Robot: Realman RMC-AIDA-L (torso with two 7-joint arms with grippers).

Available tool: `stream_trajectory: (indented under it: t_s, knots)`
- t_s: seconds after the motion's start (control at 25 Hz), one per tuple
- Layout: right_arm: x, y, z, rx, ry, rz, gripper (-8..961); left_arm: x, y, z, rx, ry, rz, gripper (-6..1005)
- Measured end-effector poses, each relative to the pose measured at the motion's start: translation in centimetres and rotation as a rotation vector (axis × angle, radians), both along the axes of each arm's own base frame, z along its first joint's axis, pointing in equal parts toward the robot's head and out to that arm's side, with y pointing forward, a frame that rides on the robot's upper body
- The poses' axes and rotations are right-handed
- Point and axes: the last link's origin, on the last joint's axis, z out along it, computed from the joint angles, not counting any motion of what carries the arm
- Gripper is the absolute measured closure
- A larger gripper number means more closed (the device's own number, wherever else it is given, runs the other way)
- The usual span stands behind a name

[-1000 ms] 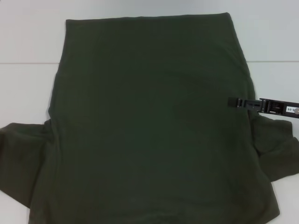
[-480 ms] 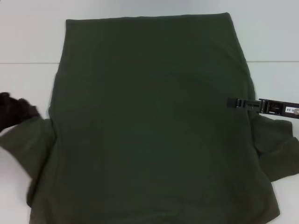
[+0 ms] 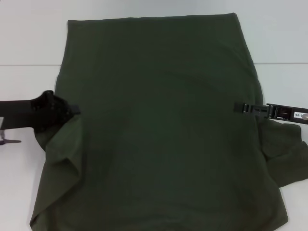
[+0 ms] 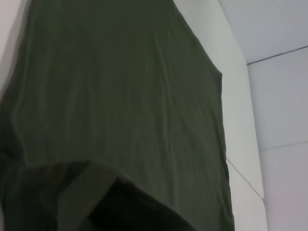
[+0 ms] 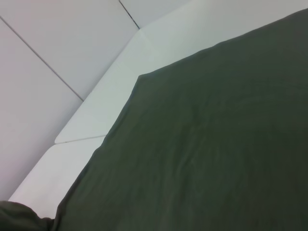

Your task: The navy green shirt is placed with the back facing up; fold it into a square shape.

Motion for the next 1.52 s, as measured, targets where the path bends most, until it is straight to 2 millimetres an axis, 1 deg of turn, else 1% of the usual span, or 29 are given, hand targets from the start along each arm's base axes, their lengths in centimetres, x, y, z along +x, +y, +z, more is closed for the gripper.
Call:
stream_trajectory:
  t_s: [0.16, 0.2, 0.28, 0.4, 0.44, 0.48, 0.52, 0.64, 0.72, 0.88, 1.04, 1.08, 1.16, 1.2, 1.24, 1.4, 1.52]
  knots:
    - [0.0, 0.0, 0.0, 0.0, 0.0, 0.0, 40, 0.1, 0.3, -1.7, -0.035, -0.038, -0.013, 907]
    - [0.0, 0.0, 0.0, 0.0, -0.001, 0.001, 40, 0.5, 0.3, -2.0, -0.04, -0.053, -0.039, 902]
    - [0.0, 0.0, 0.0, 0.0, -0.001, 0.001, 40, 1.3, 0.1, -2.2, -0.051, -0.072, -0.11, 857]
    - [0.0, 0.0, 0.0, 0.0, -0.001, 0.001, 40, 3.1, -0.8, -1.4, -0.074, -0.099, -0.3, 789]
    - [0.0, 0.0, 0.0, 0.002, -0.001, 0.0, 40, 3.5, -1.2, -0.6, -0.071, -0.108, -0.357, 767]
    - [0.0, 0.0, 0.1, 0.003, 0.001, 0.0, 40, 3.4, -1.5, -0.1, -0.064, -0.109, -0.373, 744]
    - [0.1, 0.0, 0.1, 0.005, 0.002, -0.001, 40, 3.2, -1.8, 0.4, -0.056, -0.105, -0.378, 722]
    - [0.1, 0.0, 0.2, 0.007, 0.007, -0.004, 40, 0.9, -2.5, 1.6, -0.033, -0.062, -0.274, 654]
    - [0.1, 0.0, 0.3, 0.008, 0.014, -0.008, 40, -0.8, -3.0, 2.0, -0.026, -0.043, -0.189, 567]
    - [0.1, 0.0, 0.4, 0.013, 0.021, -0.012, 40, -3.5, -4.2, 2.0, -0.021, -0.021, -0.039, 392]
    - [0.1, 0.0, 0.4, 0.014, 0.021, -0.012, 40, -5.3, -4.9, 1.3, -0.017, 0.017, 0.057, 194]
    - [0.1, 0.0, 0.4, 0.014, 0.021, -0.012, 40, -5.4, -4.9, 1.0, -0.017, 0.021, 0.065, 145]
    - [0.1, 0.0, 0.4, 0.014, 0.022, -0.011, 40, -5.5, -4.7, 0.2, -0.01, 0.033, 0.078, 127]
    - [0.1, 0.0, 0.4, 0.013, 0.022, -0.011, 40, -5.5, -4.7, 0.2, -0.01, 0.033, 0.078, 117]
    - [0.1, 0.0, 0.4, 0.014, 0.022, -0.011, 40, -5.5, -4.4, -0.5, -0.013, 0.056, 0.08, 108]
    - [0.1, 0.1, 0.5, 0.015, 0.024, -0.013, 40, -4.9, -3.6, -2.0, -0.026, 0.084, 0.067, 108]
    - [0.1, 0.0, 0.5, 0.016, 0.024, -0.015, 40, -3.7, -2.6, -3.1, -0.035, 0.075, 0.022, 108]
